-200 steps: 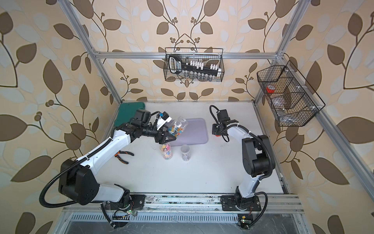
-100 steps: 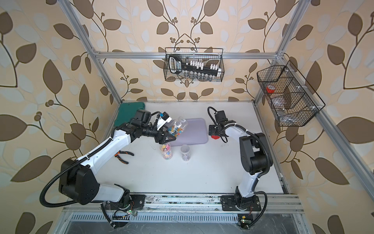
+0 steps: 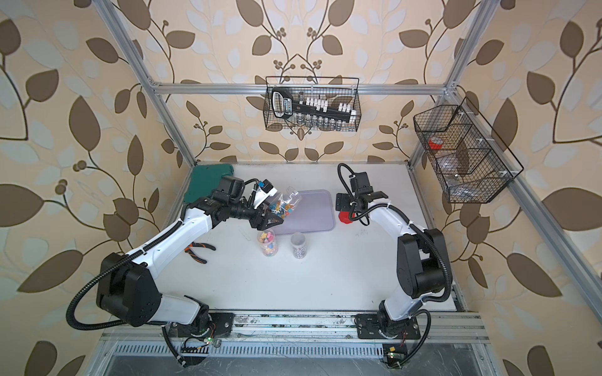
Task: Pour the candies out of the jar
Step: 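Place the lid at the center of the board, then pour the candies out of the jar onto the tray.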
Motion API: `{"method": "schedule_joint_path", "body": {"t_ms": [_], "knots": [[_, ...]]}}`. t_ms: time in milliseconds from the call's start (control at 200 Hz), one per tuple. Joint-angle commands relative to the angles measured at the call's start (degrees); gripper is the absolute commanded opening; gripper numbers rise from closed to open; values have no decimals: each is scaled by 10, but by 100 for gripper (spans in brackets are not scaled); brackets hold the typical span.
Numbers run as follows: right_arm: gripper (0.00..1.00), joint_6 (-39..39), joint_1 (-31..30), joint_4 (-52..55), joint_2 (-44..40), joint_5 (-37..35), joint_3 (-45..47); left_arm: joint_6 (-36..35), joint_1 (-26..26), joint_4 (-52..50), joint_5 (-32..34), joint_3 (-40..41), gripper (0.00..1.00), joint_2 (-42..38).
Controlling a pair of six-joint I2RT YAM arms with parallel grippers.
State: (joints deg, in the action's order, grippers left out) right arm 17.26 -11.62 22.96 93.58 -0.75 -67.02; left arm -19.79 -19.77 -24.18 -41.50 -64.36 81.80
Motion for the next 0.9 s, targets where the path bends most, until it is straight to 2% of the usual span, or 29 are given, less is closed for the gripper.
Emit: {"method": "schedule_joint_path", "body": {"t_ms": [0, 535, 895], "knots": [[89, -9, -2, 11, -13, 25, 9, -29, 4, 12, 51, -24, 69, 23], [90, -15, 13, -11, -43, 68, 36, -100, 5, -79, 197, -115, 69, 108], [89, -15, 21, -22, -51, 83, 45, -118, 5, -118, 222, -159, 68, 167]]}}
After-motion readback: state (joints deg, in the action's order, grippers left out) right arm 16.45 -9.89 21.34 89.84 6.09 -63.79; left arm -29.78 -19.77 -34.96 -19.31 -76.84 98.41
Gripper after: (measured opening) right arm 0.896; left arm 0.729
